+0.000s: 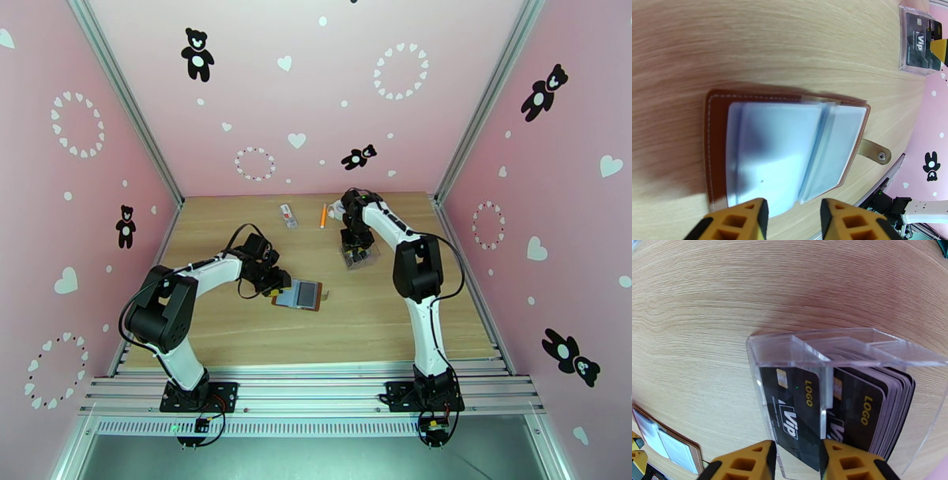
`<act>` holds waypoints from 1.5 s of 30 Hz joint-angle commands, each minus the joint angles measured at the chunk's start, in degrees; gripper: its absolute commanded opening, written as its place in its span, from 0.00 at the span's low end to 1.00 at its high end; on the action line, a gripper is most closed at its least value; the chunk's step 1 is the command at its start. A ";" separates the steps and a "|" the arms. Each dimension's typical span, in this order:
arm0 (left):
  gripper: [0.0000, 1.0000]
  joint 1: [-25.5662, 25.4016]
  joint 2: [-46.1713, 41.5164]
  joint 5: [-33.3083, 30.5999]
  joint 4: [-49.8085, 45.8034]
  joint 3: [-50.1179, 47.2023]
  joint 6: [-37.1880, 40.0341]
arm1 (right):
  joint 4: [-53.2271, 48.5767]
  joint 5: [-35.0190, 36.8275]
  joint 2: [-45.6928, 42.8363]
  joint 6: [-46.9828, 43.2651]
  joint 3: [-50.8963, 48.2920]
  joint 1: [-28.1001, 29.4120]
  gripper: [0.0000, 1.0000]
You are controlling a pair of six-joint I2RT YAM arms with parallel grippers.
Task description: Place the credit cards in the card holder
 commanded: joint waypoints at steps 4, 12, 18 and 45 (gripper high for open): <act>0.41 0.36 -0.43 -0.21 -0.48 -0.08 0.29 | -2.53 3.92 2.39 0.72 1.45 0.51 0.35; 0.41 0.36 -0.21 -0.14 -0.48 0.33 0.29 | -3.06 4.64 3.59 1.35 1.38 1.22 0.35; 0.41 0.36 -0.11 -0.19 -0.90 0.52 0.47 | -3.18 3.75 4.84 1.38 1.49 1.65 0.35; 0.41 0.36 0.64 -0.06 -0.97 1.36 0.73 | -1.08 -6.53 2.91 -2.07 2.87 3.33 0.23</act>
